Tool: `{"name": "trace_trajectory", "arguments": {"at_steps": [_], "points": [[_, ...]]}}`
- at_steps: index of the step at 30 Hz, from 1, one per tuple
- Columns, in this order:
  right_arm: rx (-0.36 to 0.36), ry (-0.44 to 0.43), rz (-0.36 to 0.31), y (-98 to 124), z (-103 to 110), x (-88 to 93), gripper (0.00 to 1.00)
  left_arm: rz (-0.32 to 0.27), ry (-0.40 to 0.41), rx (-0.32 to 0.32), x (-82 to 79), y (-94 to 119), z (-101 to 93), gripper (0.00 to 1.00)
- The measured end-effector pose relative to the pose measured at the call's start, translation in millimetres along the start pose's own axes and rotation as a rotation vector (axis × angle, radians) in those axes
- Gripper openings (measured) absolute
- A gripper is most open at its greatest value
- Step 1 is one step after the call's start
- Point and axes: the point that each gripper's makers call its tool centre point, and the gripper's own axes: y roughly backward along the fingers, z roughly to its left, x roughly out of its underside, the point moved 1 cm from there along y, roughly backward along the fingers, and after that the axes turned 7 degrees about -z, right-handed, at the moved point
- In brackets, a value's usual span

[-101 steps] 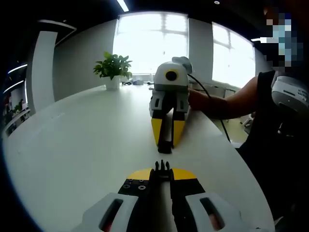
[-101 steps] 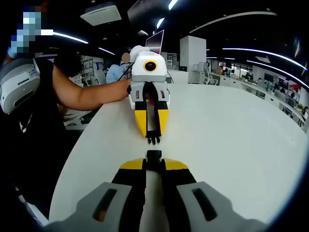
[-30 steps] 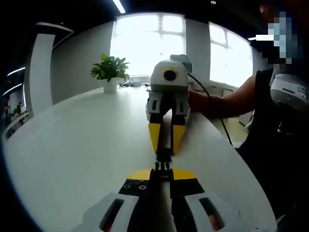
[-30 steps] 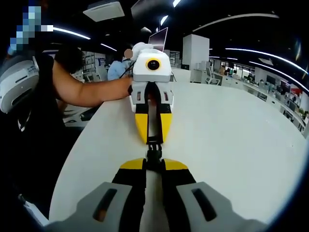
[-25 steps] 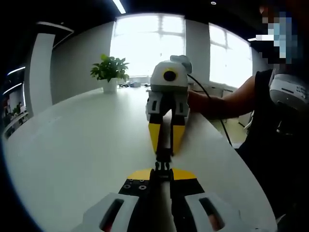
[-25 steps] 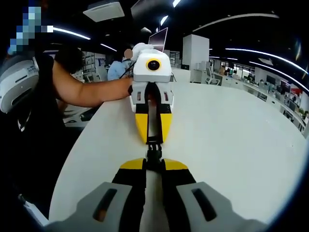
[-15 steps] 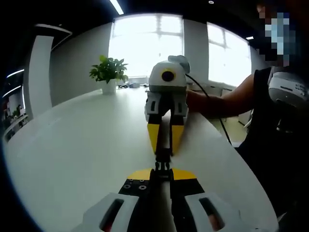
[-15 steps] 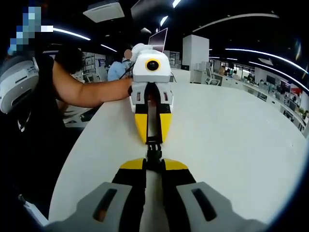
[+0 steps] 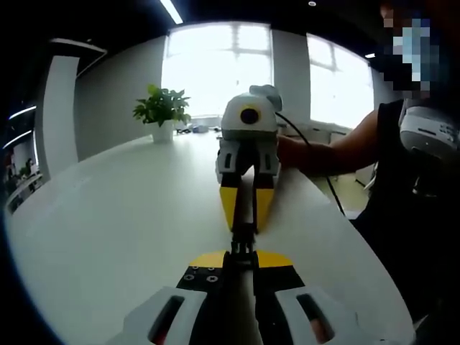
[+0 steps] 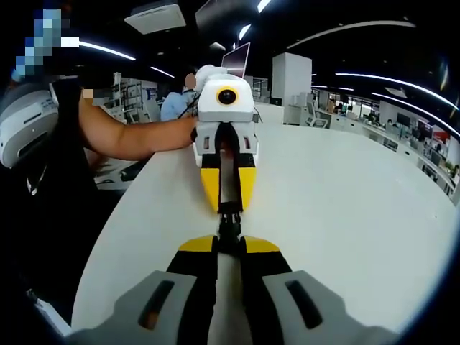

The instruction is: Snap the two parts of the plastic buckle together until the buckle closes and remains connected.

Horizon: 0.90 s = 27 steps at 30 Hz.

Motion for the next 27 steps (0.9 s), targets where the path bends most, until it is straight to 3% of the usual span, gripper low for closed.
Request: {"name": "trace_trajectory", "arguments": {"at_steps": [27], "points": [[-0.015, 0.000, -0.006, -2.8, 2.4, -1.6, 0.10, 0.010, -0.004, 0.011, 0.4, -2.4, -1.6, 0.10]]}}
